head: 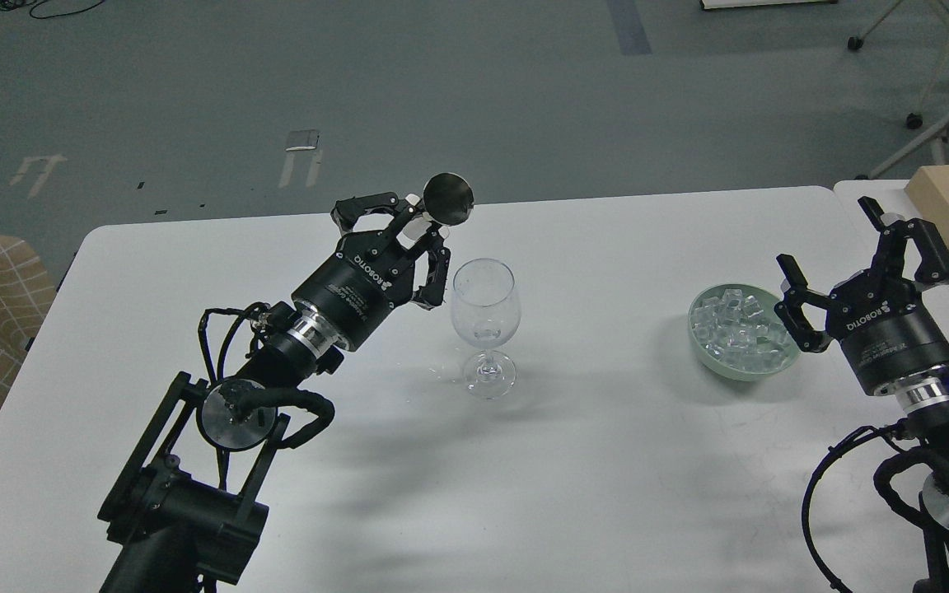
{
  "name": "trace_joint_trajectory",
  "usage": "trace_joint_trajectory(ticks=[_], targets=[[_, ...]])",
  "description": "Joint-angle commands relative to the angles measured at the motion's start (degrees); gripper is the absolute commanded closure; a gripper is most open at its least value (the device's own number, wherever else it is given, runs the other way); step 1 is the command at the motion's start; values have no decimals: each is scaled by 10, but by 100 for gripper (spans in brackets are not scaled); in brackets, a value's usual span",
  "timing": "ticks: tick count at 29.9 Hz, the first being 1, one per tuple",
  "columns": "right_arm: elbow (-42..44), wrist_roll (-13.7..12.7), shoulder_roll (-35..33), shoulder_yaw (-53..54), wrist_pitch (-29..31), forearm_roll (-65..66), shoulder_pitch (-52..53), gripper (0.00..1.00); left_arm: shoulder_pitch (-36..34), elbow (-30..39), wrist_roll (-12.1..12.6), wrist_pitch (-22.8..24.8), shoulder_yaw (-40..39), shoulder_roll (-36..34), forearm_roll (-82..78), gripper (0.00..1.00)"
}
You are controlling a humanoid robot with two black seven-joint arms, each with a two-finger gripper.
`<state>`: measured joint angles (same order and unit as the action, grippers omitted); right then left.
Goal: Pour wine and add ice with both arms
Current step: 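Tilt the bottle over the wine glass with the left gripper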
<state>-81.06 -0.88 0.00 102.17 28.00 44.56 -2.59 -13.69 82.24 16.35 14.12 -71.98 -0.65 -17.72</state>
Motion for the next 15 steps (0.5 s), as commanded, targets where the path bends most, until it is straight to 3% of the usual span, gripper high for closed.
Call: trace_joint_trajectory(ticks=[1,15], targets=[[1,0,0,0,0,0,3,0,-1,-1,-1,-1,0,-3,-6,88],[2,0,0,0,0,0,10,0,-7,-1,-7,-9,-4,1,-63,89]])
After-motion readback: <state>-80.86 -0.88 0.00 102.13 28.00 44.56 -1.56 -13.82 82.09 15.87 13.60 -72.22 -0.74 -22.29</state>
